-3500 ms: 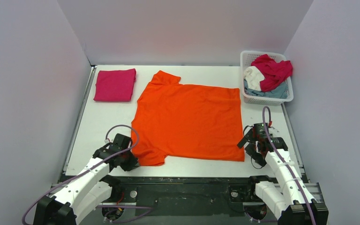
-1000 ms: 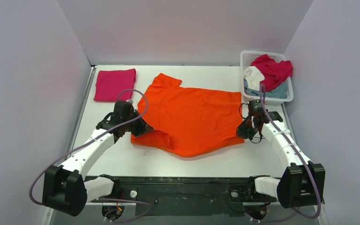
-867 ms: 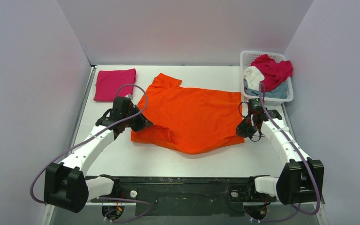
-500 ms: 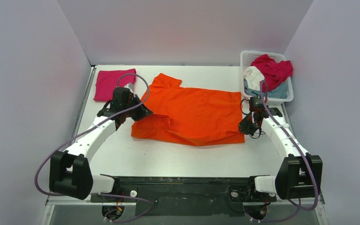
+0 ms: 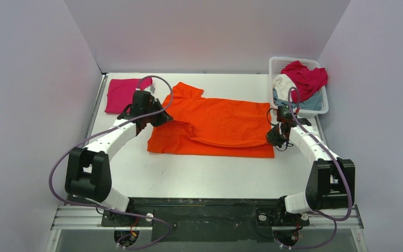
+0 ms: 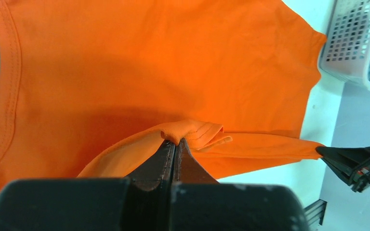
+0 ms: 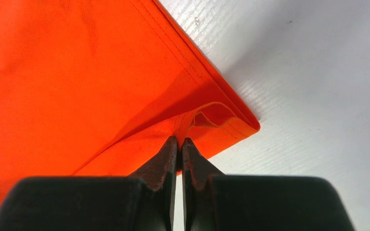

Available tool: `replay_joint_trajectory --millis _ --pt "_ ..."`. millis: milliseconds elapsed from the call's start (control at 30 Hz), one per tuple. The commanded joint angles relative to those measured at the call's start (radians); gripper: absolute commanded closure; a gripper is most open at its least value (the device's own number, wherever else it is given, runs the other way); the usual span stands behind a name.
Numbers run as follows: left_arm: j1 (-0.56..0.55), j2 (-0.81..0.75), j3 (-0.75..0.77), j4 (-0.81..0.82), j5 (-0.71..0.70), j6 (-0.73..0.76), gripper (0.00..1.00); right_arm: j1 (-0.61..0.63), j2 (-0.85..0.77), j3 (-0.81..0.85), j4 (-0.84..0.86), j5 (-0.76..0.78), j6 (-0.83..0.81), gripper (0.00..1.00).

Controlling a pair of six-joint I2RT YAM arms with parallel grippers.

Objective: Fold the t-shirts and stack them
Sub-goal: Fold the flattened tshirt in 1/3 of the way

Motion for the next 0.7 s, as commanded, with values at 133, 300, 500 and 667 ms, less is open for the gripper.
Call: replay_joint_trajectory --millis 133,300,500,667 --pt "0.016 0.110 0.124 0.079 -0.029 0.104 1.00 -0.013 0.031 0.006 0.026 0.050 0.025 1.00" --pt "0.020 0.168 0.187 0.062 -0.021 0.154 1.00 -0.030 0.069 0.017 0.031 0.032 0.025 1.00" --pt "0.035 0.345 0.339 -0.059 -0.067 0.198 0.76 -0.042 0.169 0.124 0.041 0.036 0.009 0.70" --pt "0.054 0.369 0.455 -0.155 -0.096 0.201 0.18 -0.028 0.116 0.194 -0.015 0.157 -0.029 0.19"
